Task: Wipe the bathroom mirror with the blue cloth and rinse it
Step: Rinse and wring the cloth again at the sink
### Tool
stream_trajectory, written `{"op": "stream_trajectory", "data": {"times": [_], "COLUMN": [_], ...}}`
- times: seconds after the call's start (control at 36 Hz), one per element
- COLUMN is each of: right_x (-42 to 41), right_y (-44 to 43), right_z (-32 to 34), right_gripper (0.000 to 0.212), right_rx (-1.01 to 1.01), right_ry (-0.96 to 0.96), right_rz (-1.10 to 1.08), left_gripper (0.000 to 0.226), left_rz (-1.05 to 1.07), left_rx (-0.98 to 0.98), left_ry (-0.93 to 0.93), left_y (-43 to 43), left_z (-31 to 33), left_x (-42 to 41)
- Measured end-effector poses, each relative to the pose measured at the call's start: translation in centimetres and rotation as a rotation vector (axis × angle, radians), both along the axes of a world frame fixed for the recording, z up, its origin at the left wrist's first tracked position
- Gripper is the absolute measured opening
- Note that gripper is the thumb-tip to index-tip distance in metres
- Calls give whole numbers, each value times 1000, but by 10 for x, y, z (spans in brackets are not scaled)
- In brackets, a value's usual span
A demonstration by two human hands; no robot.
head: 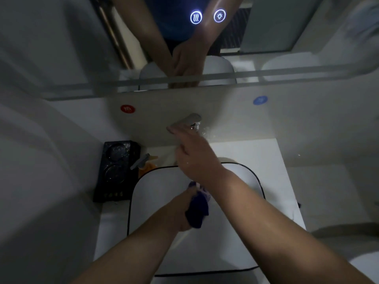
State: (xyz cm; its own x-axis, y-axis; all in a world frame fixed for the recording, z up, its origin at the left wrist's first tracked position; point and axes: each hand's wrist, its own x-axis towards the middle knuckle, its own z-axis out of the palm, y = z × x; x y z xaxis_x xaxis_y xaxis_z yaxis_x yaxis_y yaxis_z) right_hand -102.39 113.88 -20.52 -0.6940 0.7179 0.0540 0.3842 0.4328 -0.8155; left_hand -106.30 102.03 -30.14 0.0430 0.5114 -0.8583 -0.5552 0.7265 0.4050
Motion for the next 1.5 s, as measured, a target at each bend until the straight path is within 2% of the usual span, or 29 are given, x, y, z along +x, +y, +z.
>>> {"op": "stream_trajectory", "data": {"times": [0.08, 0.11, 0.14, 0.17, 0.22, 0.25, 0.28, 0.33, 0.42, 0.5, 0.56, 0.61, 0.64, 0.72, 0.78, 0.89, 0.94, 1.06, 1.19, 1.31, 1.39, 1.44, 1.5], "right_x": [1, 4, 8, 11, 22, 28, 34, 44, 56, 69, 83, 102, 113, 138, 143, 137, 134, 132, 123, 114, 106, 101, 94], "right_y": [-6, -7, -7, -8, -15, -20, -25, -32, -42, -60, -73, -87, -93, -107, -111, -99, -90, -81, -75, -71, -69, -63, -57], "right_z": [-7, -6, -2, 0, 1, -1, -6, -17, -30, -47, -61, -68, -74, -91, -98, -102, -96, -87, -70, -61, -59, -58, -54], "right_gripper": [66, 66, 66, 64, 51, 44, 37, 25, 27, 31, 36, 40, 50, 103, 118, 108, 105, 104, 93, 71, 61, 54, 36], "right_rx": [-52, -109, -169, -228, -229, -184, -159, -253, -409, -429, -365, -300, -238, -57, 10, 232, 241, 241, 226, 184, 74, 19, -50], "right_ry": [-192, -211, -184, -128, 3, 39, 55, 30, -42, -79, -160, -258, -302, -539, -572, -380, -340, -445, -684, -822, -949, -1011, -1054], "right_rz": [152, 185, 182, 130, -85, -197, -288, -411, -526, -556, -433, -215, -81, 359, 410, 389, 442, 573, 643, 672, 697, 689, 689], "left_gripper": [57, 53, 39, 14, 26, 23, 18, 42, 51, 46, 46, 47, 48, 58, 70, 62, 70, 81, 62, 65, 98, 103, 101], "left_rz": [59, 96, 104, 183, 300, 337, 356, 383, 356, 288, 244, 197, 166, 40, -34, -209, -318, -598, -776, -986, -1111, -1125, -1076], "left_rx": [-67, -76, -51, -46, -140, -128, -116, -120, -82, -125, -191, -185, -187, -188, -211, -194, -170, -112, -106, -74, -85, -66, 38], "left_ry": [-11, -29, -41, -160, -244, -292, -294, -261, -189, -136, -121, -140, -155, -192, -209, -267, -245, -111, 74, 431, 702, 878, 1064], "left_y": [-25, -33, -42, -46, -52, -60, -66, -74, -74, -75, -77, -82, -83, -81, -81, -75, -71, -60, -48, -44, -39, -42, -52], "left_z": [-13, -15, -15, -6, -6, -9, -4, -9, -4, 9, 9, 12, 15, 25, 26, 37, 42, 54, 59, 48, 36, 32, 30], "left_x": [-1, -2, -3, -3, -9, -8, -9, -13, -10, -5, -7, -10, -12, -17, -20, -22, -29, -37, -25, -3, 18, 29, 36]}}
